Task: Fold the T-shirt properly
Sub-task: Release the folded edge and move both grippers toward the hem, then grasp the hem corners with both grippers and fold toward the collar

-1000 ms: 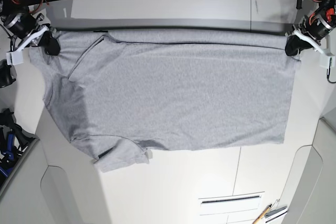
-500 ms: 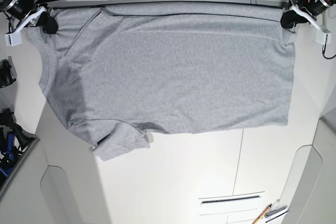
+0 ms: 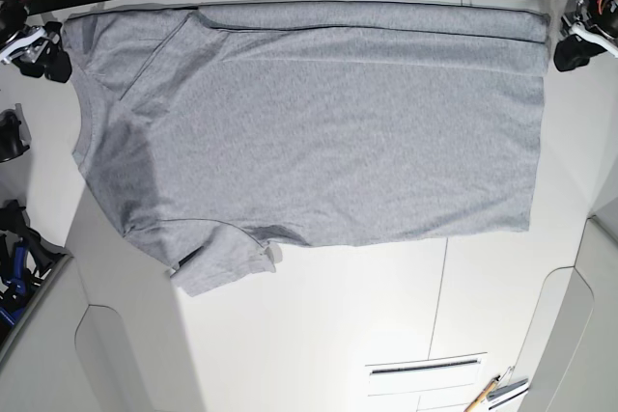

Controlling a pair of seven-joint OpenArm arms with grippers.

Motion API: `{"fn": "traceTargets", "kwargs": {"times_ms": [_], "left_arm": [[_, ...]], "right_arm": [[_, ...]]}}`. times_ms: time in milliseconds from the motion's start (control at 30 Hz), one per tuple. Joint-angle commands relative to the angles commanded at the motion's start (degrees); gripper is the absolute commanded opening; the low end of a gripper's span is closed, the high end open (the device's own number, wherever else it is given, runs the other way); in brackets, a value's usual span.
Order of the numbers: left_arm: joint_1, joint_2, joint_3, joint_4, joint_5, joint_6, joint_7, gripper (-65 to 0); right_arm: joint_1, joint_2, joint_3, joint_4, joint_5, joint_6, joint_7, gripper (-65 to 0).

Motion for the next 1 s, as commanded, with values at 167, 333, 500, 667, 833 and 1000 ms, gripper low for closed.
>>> {"fn": "traceTargets", "kwargs": {"times_ms": [167, 333, 500, 667, 833, 1000], "left_arm": [[-3.6, -0.1, -1.4, 0.0, -0.6, 0.0, -1.5, -33.0], [-8.4, -1.1, 1.1, 0.0, 5.2, 0.0, -4.7, -28.2], [-14.6, -2.6, 7.5, -0.6, 11.2, 0.0, -5.7, -28.2], [-22.2, -5.2, 14.5, -6.3, 17.9, 1.9, -7.0, -27.5], [-32.6, -8.0, 19.2, -21.7, 18.9, 1.8, -9.0, -27.5], [-44.4, -9.6, 23.5, -39.6, 22.6, 1.8, -12.1, -27.4]], "right_arm": [[6.9, 1.7, 0.0, 0.0, -3.0, -0.52, 4.7, -25.5], [16.8, 2.4, -2.6, -0.8, -8.4, -1.92, 6.6, -25.5], [28.3, 2.5, -12.2, -9.7, -17.7, -3.96, 10.2, -25.5], [39.8, 2.5, -21.6, -26.3, -23.7, -4.63, 16.7, -25.5], [47.3, 2.5, -24.4, -40.7, -27.6, -5.44, 23.6, -25.5], [48.5, 2.4, -24.4, -48.0, -29.1, -6.01, 27.2, -25.5]]}}
